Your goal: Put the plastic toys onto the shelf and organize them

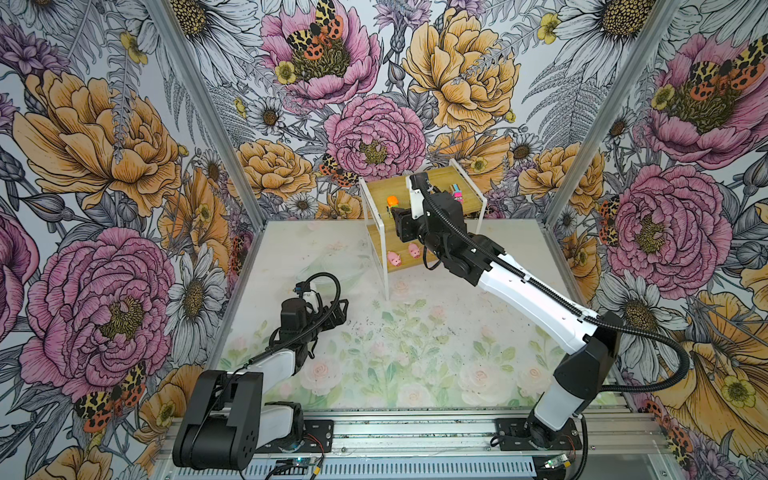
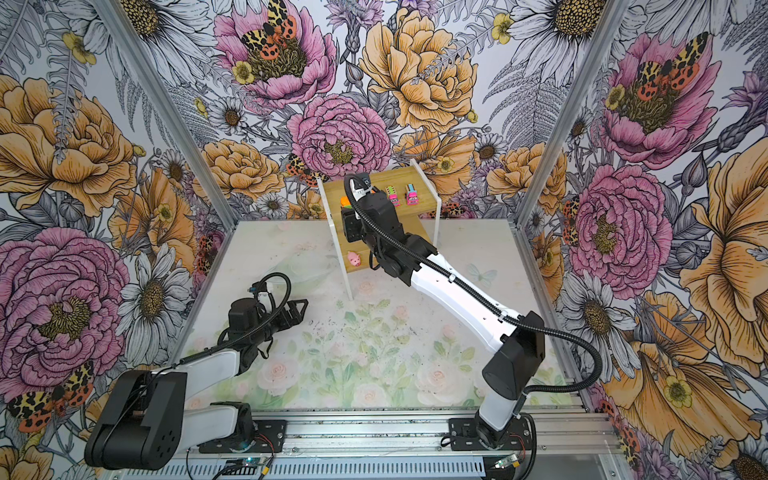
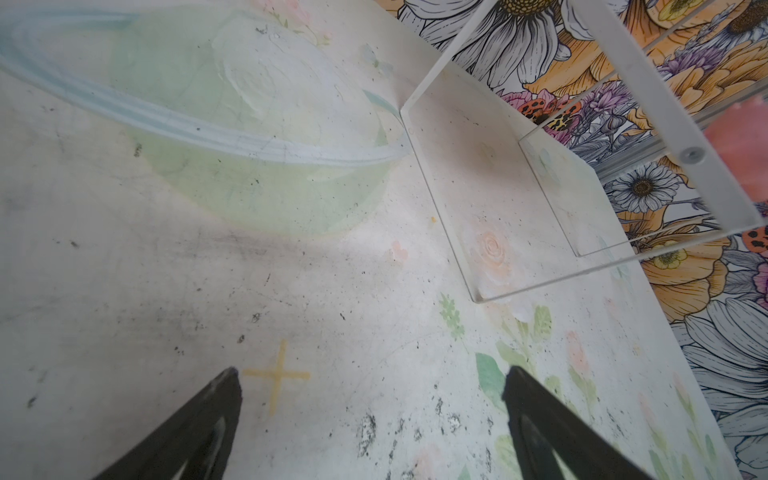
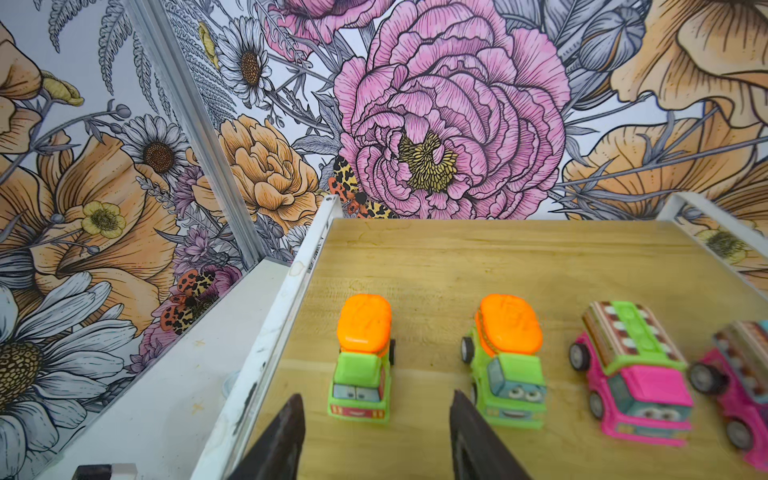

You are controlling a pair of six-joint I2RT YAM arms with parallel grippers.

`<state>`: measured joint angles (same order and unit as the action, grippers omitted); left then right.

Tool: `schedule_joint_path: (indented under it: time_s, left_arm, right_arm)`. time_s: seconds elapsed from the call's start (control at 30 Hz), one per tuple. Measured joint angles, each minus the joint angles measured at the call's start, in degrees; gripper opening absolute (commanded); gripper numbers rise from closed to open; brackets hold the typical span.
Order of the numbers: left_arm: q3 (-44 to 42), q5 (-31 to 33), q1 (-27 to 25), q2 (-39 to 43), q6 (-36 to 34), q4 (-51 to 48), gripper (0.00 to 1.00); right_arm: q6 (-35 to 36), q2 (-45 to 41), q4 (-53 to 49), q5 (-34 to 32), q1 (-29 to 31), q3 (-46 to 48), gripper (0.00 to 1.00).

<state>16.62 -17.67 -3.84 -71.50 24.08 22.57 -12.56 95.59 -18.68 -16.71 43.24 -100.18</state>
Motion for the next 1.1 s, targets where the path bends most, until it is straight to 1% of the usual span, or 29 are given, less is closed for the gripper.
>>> schedule_joint_path:
  time_s: [0.37, 0.53, 0.73, 0.83, 0.93, 1.1]
  left_arm:
    - [0.00, 0.02, 0.00, 0.00, 0.02, 0.00, 0.99]
    - [0.00, 0.00, 0.00, 0.00, 0.02, 0.00, 0.99]
    - [0.00, 0.02, 0.00, 0.00, 0.02, 0.00, 0.99]
    - [-0.02, 0.02, 0.00, 0.00, 0.00, 0.00, 0.99]
    - [-0.02, 0.00, 0.00, 0.00, 0.00, 0.07, 0.99]
    - [0.00, 0.02, 0.00, 0.02, 0.02, 0.37, 0.99]
  right_arm:
    - [0.79, -14.73, 0.11, -0.61, -0.59, 9.05, 0.65]
    - [2.16, -22.60, -0.22, -3.87, -2.03, 16.70, 0.66]
    - [4.59, -34.14, -0.79, -8.41, -6.54, 26.56, 0.67]
    - [6.25, -39.85, -0.72, -10.36, -9.92, 31.78, 0.67]
    - [7.56, -43.91, -0.42, -11.30, -15.06, 37.24, 0.68]
    - [7.41, -46.07, -0.31, -8.20, -27.80, 46.69, 0.67]
